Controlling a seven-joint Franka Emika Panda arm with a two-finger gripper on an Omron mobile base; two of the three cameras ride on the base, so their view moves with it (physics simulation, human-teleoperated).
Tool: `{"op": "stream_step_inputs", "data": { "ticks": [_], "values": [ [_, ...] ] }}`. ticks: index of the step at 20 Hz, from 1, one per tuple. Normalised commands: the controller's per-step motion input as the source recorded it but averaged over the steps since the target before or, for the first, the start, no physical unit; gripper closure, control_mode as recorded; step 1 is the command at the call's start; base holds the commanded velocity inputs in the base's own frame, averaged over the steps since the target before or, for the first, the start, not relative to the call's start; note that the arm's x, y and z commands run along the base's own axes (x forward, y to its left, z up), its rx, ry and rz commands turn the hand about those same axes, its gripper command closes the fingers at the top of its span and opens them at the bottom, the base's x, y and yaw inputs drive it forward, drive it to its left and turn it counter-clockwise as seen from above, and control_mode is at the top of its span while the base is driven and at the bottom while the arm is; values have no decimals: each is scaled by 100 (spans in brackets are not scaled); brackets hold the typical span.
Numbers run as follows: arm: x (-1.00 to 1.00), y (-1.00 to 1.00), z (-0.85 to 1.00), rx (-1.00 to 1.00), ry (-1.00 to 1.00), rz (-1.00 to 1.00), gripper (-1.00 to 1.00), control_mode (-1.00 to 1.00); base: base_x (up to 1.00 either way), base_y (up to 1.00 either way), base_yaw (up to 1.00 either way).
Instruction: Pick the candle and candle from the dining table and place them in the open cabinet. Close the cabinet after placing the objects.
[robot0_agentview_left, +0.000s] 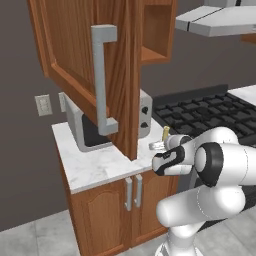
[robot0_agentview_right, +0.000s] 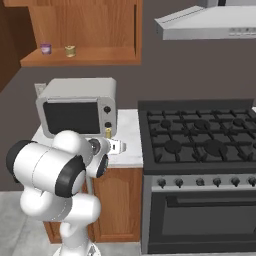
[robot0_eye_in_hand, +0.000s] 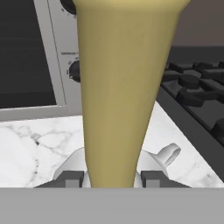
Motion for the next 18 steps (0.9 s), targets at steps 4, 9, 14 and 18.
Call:
{"op": "stream_step_inputs", "data": {
  "ticks": [4, 9, 14, 18],
  "values": [
    [0, 0, 0, 0, 0, 0, 100, 100, 34, 19, 0],
    [0, 0, 0, 0, 0, 0, 100, 100, 28, 19, 0],
    [0, 0, 0, 0, 0, 0, 100, 100, 9, 17, 1],
    [0, 0, 0, 0, 0, 0, 100, 100, 4, 12, 3]
  ]
}}
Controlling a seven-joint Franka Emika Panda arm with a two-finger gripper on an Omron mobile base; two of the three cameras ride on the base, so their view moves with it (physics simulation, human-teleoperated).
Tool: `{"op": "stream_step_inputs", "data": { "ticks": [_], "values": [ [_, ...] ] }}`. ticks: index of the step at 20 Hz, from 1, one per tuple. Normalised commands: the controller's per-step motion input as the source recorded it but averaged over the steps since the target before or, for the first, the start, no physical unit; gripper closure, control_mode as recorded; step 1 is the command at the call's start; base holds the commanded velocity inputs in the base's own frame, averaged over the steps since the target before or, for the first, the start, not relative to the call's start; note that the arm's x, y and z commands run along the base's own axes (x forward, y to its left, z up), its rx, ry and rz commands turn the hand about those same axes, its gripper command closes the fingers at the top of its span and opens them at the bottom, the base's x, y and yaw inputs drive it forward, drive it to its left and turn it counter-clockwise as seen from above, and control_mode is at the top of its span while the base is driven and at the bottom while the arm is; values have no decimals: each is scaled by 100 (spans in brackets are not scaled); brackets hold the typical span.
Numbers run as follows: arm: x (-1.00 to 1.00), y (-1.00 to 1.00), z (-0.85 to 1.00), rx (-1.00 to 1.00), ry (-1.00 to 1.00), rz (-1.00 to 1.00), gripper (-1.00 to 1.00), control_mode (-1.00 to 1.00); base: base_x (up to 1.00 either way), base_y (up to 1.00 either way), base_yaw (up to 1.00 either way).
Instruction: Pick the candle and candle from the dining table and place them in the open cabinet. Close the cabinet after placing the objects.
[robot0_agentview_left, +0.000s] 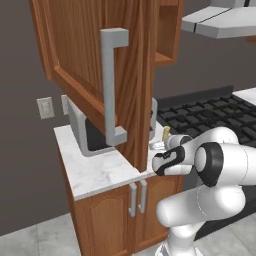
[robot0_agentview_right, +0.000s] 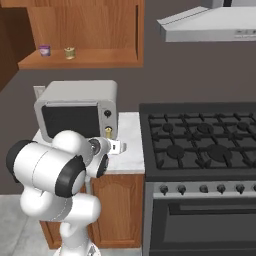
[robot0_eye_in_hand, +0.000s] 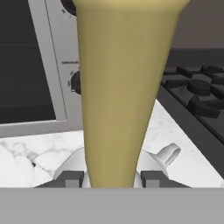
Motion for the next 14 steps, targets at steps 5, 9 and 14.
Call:
{"op": "stream_step_inputs", "data": {
  "ticks": [5, 9, 14],
  "values": [
    [0, 0, 0, 0, 0, 0, 100, 100, 1, 12, 9],
    [0, 0, 0, 0, 0, 0, 100, 100, 0, 12, 13],
    [0, 0, 0, 0, 0, 0, 100, 100, 0, 11, 13]
  ]
}}
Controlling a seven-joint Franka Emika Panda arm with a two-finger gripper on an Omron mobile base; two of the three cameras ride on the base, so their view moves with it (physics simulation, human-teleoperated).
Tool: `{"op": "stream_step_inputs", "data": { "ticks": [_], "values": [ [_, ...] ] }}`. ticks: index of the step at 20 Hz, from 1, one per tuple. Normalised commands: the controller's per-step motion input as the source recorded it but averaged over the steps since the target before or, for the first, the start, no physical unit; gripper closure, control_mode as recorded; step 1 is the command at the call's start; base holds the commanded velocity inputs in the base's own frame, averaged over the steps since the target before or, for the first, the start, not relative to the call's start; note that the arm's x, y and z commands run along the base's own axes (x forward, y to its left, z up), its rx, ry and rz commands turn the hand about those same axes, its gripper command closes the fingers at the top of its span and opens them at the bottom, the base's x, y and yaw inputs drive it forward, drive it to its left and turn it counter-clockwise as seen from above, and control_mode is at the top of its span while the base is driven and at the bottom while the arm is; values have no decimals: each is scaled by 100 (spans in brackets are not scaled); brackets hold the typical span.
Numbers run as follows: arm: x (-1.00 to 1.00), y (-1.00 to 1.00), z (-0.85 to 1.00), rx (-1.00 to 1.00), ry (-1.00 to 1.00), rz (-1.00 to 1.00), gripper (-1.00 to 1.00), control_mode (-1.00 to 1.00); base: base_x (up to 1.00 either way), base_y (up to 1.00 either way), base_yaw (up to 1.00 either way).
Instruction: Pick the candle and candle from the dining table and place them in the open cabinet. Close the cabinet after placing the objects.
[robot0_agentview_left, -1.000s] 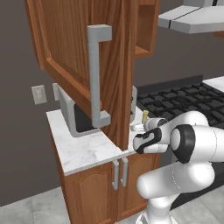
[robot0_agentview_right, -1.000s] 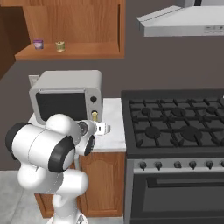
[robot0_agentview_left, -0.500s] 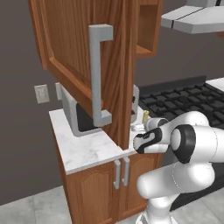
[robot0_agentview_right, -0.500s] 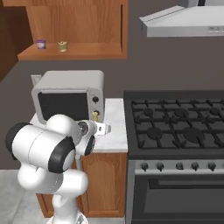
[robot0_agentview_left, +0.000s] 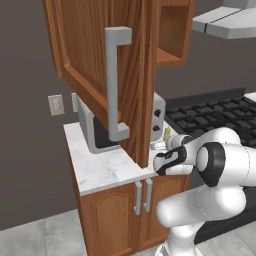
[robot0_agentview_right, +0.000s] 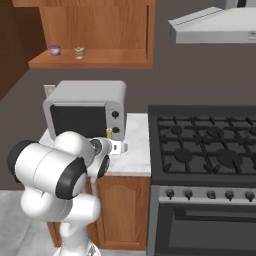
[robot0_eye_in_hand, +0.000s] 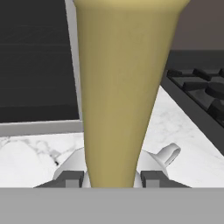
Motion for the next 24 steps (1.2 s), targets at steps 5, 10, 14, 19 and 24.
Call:
{"op": "stream_step_inputs", "data": {
  "ticks": [5, 10, 14, 19, 24],
  "values": [
    [0, 0, 0, 0, 0, 0, 100, 100, 3, 7, 10],
    [0, 0, 0, 0, 0, 0, 100, 100, 28, 1, 4],
    [0, 0, 0, 0, 0, 0, 100, 100, 34, 0, 0],
    [0, 0, 0, 0, 0, 0, 100, 100, 32, 0, 0],
    [0, 0, 0, 0, 0, 0, 100, 100, 28, 2, 0]
  ]
}}
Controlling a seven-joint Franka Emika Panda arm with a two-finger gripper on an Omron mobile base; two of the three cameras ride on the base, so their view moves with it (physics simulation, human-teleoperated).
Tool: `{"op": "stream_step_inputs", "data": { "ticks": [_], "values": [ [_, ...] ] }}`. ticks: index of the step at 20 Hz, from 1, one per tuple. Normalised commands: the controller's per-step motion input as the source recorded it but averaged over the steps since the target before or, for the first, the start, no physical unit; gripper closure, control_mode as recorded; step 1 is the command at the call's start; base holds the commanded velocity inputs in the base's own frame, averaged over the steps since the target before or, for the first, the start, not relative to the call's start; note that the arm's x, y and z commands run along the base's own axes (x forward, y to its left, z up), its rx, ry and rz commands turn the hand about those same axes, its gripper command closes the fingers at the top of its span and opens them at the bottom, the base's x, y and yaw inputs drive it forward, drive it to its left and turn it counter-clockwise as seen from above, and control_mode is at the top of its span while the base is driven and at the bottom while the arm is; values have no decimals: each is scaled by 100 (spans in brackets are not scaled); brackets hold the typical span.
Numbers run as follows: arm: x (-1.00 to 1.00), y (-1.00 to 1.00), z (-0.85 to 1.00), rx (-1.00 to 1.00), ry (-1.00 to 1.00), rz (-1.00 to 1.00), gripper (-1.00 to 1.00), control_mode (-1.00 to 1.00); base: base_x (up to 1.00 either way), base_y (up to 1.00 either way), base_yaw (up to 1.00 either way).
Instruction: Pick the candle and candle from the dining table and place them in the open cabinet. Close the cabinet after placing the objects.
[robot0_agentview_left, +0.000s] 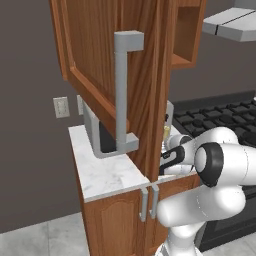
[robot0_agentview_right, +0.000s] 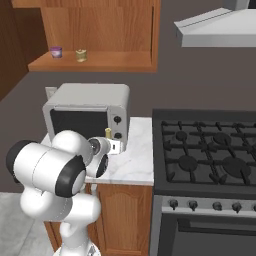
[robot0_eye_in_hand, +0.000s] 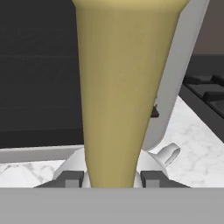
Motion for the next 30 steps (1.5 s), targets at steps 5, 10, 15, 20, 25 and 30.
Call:
{"op": "stream_step_inputs", "data": {
  "ticks": [5, 10, 15, 20, 25, 30],
  "values": [
    [0, 0, 0, 0, 0, 0, 100, 100, 6, 5, 0],
    [0, 0, 0, 0, 0, 0, 100, 100, 0, 5, 0],
    [0, 3, 9, -7, -4, 0, 100, -100, 0, 2, 0],
    [0, 4, 28, -16, -11, 0, 100, -100, 0, 0, 0],
    [26, 3, 36, -15, -2, 0, 100, -100, 0, 0, 0],
    [34, 0, 50, -7, 0, 0, 100, -100, 0, 0, 0]
  ]
}}
